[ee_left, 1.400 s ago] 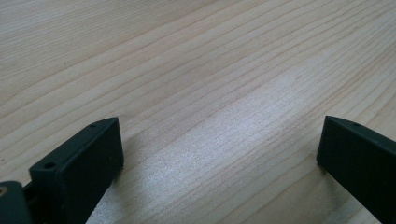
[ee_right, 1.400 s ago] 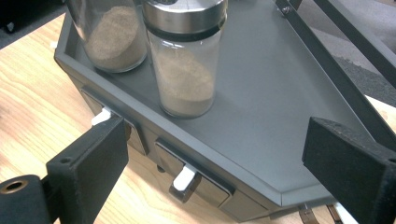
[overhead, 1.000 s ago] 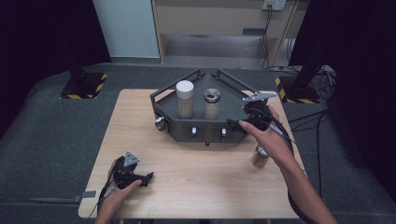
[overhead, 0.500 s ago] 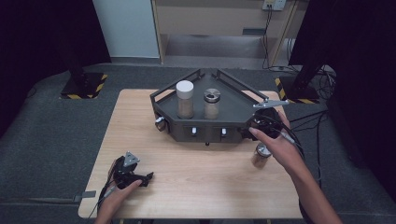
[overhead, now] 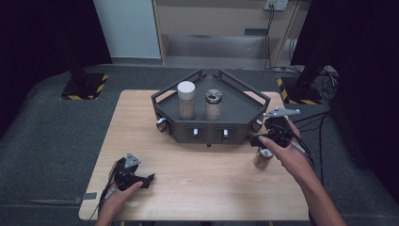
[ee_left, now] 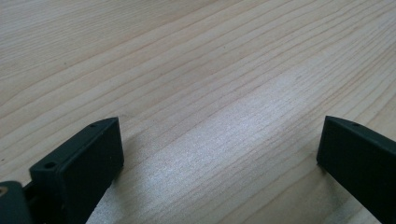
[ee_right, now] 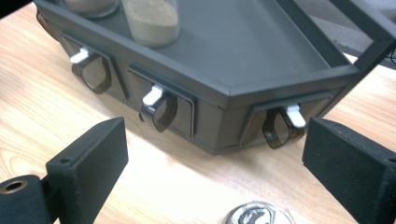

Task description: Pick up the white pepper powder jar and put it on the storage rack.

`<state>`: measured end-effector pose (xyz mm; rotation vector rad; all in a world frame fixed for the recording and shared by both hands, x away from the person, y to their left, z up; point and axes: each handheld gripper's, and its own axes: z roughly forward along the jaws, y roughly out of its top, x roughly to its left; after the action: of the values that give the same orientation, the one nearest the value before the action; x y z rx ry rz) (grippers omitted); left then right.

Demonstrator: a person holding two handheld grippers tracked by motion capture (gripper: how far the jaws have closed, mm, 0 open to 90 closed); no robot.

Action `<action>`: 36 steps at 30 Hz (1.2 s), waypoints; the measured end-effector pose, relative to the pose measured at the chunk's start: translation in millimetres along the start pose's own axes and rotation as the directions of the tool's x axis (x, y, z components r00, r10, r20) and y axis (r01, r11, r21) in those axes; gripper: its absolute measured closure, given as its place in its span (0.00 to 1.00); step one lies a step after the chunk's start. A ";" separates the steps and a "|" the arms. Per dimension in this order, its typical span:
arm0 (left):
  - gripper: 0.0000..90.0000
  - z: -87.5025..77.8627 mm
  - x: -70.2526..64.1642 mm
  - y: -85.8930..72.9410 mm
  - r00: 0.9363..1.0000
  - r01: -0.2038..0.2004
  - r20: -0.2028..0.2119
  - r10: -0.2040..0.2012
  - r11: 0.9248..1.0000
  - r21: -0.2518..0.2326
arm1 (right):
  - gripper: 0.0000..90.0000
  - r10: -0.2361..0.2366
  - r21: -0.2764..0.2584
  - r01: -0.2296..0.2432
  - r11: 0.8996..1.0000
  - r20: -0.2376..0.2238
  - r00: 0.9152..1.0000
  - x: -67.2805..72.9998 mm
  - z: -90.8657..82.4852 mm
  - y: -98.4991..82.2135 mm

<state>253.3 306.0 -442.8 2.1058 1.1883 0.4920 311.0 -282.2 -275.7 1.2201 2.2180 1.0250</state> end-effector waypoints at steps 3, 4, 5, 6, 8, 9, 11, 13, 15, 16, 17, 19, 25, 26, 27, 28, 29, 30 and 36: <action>0.00 0.0 -0.1 0.0 1.000 0.000 0.000 0.000 1.000 0.000 | 0.08 0.007 0.005 -0.007 1.000 0.003 1.000 -1.5 -1.1 -4.7; 0.00 0.0 -0.1 0.0 1.000 0.000 0.000 0.000 1.000 0.000 | 0.08 0.007 0.005 -0.007 1.000 0.003 1.000 -2.4 -1.5 -6.2; 0.00 0.0 -0.1 0.0 1.000 0.000 0.000 0.000 1.000 0.000 | 0.08 0.011 0.005 -0.011 1.000 0.005 1.000 -2.9 -2.0 -7.6; 0.00 0.0 -0.1 0.0 1.000 0.000 0.000 0.000 1.000 0.000 | 0.08 0.016 0.004 -0.016 1.000 0.006 1.000 -3.4 -2.5 -8.9; 0.00 0.0 -0.2 0.0 1.000 0.000 -0.001 0.000 1.000 0.000 | 0.07 0.017 0.004 -0.017 1.000 0.007 1.000 -4.4 -3.2 -11.2; 0.00 0.0 -0.3 0.0 1.000 0.001 -0.001 -0.001 1.000 0.000 | 0.07 0.019 0.005 -0.019 1.000 0.007 1.000 -4.7 -3.4 -12.4; 0.00 0.0 -0.3 0.0 1.000 0.001 -0.001 -0.001 1.000 0.000 | 0.07 0.023 0.006 -0.023 1.000 0.007 1.000 -5.2 -3.8 -14.9; 0.00 0.0 -0.3 0.1 1.000 0.001 -0.002 -0.001 1.000 0.000 | 0.07 0.029 0.006 -0.029 1.000 0.007 1.000 -5.4 -4.0 -17.4; 0.00 0.0 -0.3 0.0 1.000 0.001 -0.001 -0.001 1.000 0.000 | 0.07 0.029 0.006 -0.030 1.000 0.010 1.000 -5.8 -4.5 -19.7; 0.00 0.0 -0.4 0.0 1.000 0.001 -0.002 -0.001 1.000 0.000 | 0.07 0.031 0.006 -0.031 1.000 0.010 0.999 -6.3 -4.5 -21.0; 0.00 0.0 -0.3 0.0 1.000 0.001 -0.001 -0.001 1.000 0.000 | 0.07 0.033 0.008 -0.033 0.999 0.010 0.999 -6.6 -4.6 -22.0; 0.00 0.0 -0.3 0.1 1.000 0.001 -0.001 -0.001 1.000 0.000 | 0.07 0.033 0.010 -0.034 0.999 0.011 0.999 -7.5 -5.1 -24.0; 0.00 0.0 -0.5 0.1 1.000 0.001 -0.002 -0.001 1.000 0.000 | 0.07 0.041 0.011 -0.041 0.999 0.015 0.999 -9.1 -7.1 -29.8; 0.00 0.1 -0.6 0.1 1.000 0.002 -0.002 -0.002 1.000 0.000 | 0.07 0.041 0.009 -0.041 0.999 0.015 0.999 -9.5 -7.4 -31.0; 0.00 0.1 -0.6 0.1 1.000 0.002 -0.002 -0.002 1.000 0.000 | 0.07 0.041 0.009 -0.041 0.999 0.015 0.999 -9.5 -7.4 -31.0; 0.00 0.1 -0.5 0.1 1.000 0.002 -0.002 -0.002 1.000 0.000 | 0.07 0.041 0.010 -0.041 0.999 0.018 0.999 -9.5 -7.9 -33.0; 0.00 0.1 -0.5 0.1 1.000 0.002 -0.002 -0.002 1.000 0.000 | 0.07 0.042 0.012 -0.043 0.999 0.020 0.999 -9.6 -8.1 -33.9; 0.00 0.1 -0.6 0.1 1.000 0.002 -0.002 -0.002 1.000 0.000 | 0.07 0.044 0.013 -0.045 0.999 0.022 0.999 -9.6 -8.2 -35.0; 0.00 0.1 -0.5 0.1 1.000 0.002 -0.002 -0.002 1.000 0.000 | 0.06 0.048 0.013 -0.048 0.999 0.034 0.998 -10.5 -9.8 -41.4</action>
<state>253.1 305.5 -442.8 2.1045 1.1914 0.4936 287.7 -309.4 -301.0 1.2930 2.1837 1.0008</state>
